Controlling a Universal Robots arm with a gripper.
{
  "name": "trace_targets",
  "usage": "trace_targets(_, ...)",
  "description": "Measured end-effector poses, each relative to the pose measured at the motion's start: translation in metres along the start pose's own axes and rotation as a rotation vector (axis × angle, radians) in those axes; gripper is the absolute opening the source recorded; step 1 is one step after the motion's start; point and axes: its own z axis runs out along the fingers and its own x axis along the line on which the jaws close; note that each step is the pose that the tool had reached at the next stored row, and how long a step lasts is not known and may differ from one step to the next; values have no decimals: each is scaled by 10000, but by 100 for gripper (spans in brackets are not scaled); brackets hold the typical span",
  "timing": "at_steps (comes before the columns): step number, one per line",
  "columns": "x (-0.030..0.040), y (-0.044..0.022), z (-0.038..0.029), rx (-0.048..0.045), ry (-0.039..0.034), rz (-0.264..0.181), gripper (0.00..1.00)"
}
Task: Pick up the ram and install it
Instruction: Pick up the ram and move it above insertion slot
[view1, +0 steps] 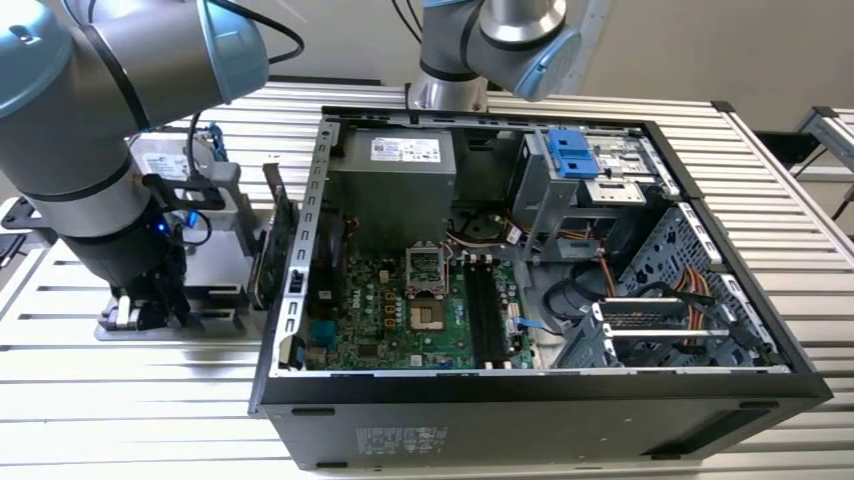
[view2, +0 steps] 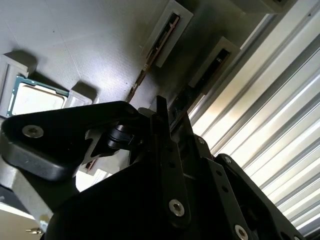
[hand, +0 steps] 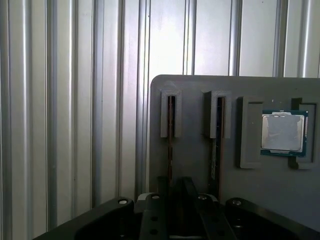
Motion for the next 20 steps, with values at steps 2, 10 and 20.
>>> trace_targets(2,0,0,0,0,0,1,100)
trace_targets(10,2,0,1,0,0,1,0)
trace_targets(20,7,0,2,0,0,0,0)
